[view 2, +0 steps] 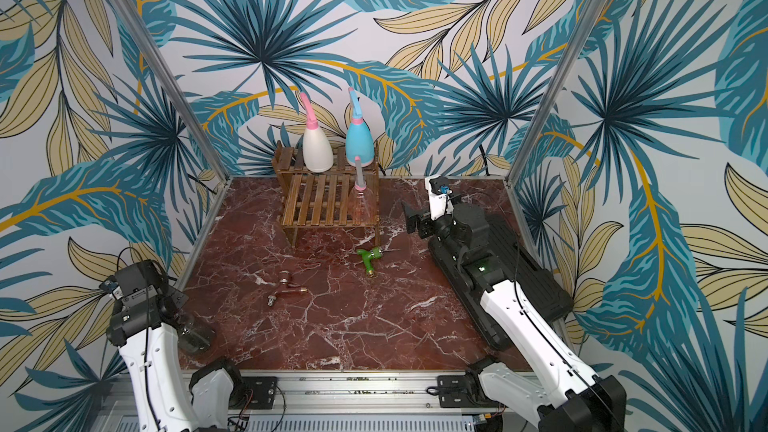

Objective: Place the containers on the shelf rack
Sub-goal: 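Pick up a container from the corner of the board.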

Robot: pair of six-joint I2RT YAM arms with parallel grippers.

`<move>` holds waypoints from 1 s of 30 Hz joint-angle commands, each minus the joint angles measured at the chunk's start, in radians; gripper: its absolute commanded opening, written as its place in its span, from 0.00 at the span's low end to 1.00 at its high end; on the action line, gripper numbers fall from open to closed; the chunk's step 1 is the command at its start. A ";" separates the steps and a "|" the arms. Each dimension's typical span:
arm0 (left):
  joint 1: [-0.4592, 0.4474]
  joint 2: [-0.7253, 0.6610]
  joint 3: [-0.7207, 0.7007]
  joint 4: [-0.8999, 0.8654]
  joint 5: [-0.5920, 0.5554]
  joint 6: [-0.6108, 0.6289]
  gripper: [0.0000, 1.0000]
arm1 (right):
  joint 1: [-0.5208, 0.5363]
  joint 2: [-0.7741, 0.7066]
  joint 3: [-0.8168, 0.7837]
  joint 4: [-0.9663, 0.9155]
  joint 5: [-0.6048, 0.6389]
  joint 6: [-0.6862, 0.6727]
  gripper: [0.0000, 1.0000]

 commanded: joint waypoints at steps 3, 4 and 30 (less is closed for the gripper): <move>-0.227 0.013 0.168 -0.063 -0.014 -0.082 0.12 | -0.002 -0.033 0.039 0.032 -0.024 0.026 0.99; -0.273 0.029 0.199 -0.068 -0.016 -0.101 0.12 | -0.002 -0.043 0.041 0.044 -0.050 0.028 0.99; -1.129 0.594 0.676 0.087 -0.022 -0.383 0.16 | 0.517 0.250 -0.071 0.635 0.066 -0.162 0.96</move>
